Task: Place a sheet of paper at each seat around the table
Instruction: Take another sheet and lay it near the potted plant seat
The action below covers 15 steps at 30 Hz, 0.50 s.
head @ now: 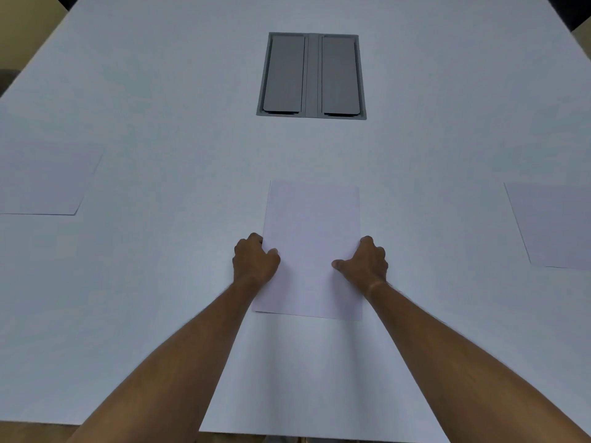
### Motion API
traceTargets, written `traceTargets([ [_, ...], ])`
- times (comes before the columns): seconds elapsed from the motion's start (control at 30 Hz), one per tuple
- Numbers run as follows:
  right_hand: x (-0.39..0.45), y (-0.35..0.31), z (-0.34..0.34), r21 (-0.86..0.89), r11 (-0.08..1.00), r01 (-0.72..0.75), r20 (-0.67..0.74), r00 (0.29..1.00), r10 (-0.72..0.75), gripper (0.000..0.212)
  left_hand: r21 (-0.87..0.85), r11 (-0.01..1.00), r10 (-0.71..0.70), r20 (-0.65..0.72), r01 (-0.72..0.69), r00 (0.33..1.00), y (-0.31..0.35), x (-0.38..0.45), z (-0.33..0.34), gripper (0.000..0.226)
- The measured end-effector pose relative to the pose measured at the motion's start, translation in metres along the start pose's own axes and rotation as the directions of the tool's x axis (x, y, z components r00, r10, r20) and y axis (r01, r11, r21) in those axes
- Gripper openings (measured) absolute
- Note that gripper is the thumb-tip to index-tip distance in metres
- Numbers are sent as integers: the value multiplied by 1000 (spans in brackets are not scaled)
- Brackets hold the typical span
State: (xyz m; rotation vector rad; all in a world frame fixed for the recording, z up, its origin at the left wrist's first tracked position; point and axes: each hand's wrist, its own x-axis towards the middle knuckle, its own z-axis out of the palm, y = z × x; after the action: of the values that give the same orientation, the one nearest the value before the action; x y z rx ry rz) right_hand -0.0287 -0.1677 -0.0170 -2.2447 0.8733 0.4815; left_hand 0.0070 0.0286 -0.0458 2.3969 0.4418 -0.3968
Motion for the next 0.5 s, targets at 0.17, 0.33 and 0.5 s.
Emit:
traceTargets([
  [0.17,0,-1,-1,16,1000,-7,4,1000,7,65,37,999,23,-78,-20,997,1,-4,2,33],
  [0.33,1,1,-1,65,998,-16,7,1000,16,68,-106,992,-86,-106,75,991,2,1,-1,15],
  [0.5,5,3,1,86,996,-27,-10,1000,28,71,-121,988,-112,-119,97,987,4,1,-2,11],
])
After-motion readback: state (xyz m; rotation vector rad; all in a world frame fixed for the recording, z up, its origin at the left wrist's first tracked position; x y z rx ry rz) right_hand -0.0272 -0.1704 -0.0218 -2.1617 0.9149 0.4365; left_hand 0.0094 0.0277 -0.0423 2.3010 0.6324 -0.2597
